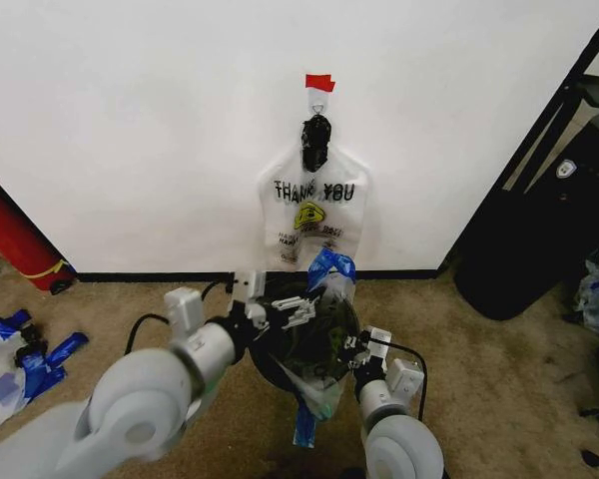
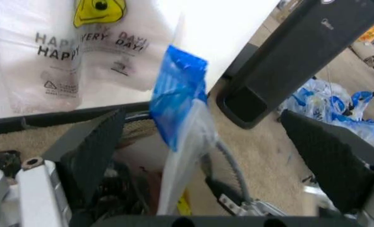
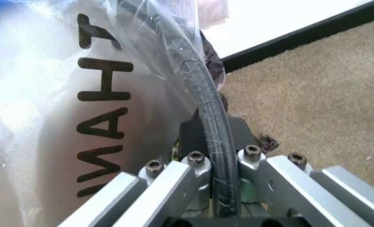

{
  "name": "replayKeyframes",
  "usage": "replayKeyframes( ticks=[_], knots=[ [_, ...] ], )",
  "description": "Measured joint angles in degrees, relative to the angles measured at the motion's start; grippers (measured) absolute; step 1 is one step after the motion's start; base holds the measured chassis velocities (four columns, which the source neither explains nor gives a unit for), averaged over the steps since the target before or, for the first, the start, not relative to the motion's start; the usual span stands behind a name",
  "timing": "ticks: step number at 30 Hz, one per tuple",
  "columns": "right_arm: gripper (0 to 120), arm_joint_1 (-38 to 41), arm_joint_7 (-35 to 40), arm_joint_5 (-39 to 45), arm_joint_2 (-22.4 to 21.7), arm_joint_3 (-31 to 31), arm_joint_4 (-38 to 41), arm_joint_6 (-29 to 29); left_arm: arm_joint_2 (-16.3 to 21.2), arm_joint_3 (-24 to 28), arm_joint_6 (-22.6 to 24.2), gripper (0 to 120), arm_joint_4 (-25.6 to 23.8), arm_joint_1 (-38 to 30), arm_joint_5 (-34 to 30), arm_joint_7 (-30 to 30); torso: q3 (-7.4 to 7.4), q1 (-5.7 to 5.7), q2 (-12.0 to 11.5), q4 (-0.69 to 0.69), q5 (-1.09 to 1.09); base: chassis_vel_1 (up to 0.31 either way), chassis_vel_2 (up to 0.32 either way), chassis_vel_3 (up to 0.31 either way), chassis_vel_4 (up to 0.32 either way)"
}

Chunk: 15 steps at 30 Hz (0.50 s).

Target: Pick up the garbage bag from the wall and place it over the trash bin.

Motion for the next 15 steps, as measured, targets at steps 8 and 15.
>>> replayKeyframes(
  ticks=[8, 15],
  knots=[
    [0, -1.00, 0.05, 0.08, -0.45, 0.79, 1.43, -0.25, -1.38, 3.22, 0.33, 88, 2.99, -2.68, -0.81, -0.50, 0.00, 0.00, 0.00, 0.01, 0.01, 0.000, 0.000, 0.000, 0.000],
    [0, -1.82, 0.44, 0.27, -0.69, 1.04, 2.32, -0.94, -4.26, 6.71, 1.11, 65, 6.87, -4.57, -0.45, -0.94, 0.00, 0.00, 0.00, 0.00, 0.00, 0.000, 0.000, 0.000, 0.000]
  ],
)
